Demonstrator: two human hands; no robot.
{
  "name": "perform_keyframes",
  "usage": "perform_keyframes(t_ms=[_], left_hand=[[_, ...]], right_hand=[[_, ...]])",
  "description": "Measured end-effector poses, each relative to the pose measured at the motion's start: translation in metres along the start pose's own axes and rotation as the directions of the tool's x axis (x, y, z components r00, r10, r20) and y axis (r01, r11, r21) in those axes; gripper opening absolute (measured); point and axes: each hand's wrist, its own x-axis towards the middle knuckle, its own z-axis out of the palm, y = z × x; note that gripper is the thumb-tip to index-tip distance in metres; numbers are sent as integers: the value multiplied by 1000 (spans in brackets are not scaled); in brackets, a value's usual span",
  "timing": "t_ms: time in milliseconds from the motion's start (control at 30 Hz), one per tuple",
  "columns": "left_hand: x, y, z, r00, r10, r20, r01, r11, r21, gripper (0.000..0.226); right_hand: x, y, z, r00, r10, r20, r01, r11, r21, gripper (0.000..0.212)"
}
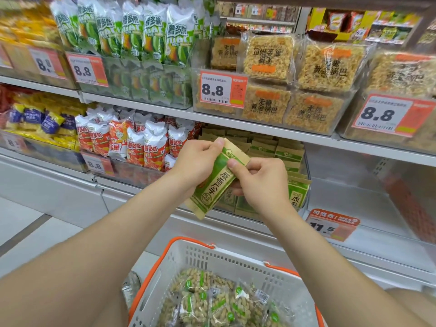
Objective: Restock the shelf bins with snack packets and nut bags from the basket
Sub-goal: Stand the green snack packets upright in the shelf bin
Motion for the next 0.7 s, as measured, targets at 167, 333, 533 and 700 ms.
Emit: perform_keyframes(t_ms=[167, 333, 533, 700], left_hand=[[26, -14, -27, 968, 239, -71, -171, 844, 509, 35], [35, -50, -51, 993, 34, 115, -108, 675, 730, 61], [42, -54, -58, 989, 124, 85, -147, 677, 721, 22], [48, -52, -64, 990, 137, 41, -127, 715, 687, 11]], right_hand=[[12, -3, -5, 964, -167, -207, 149, 984, -98, 22], [28, -4, -6, 878, -260, -402, 291, 956, 18, 10], [33, -6, 18, 849, -421, -320, 402, 907, -125, 8], [44, -15, 30, 855, -512, -83, 458, 819, -346, 11]])
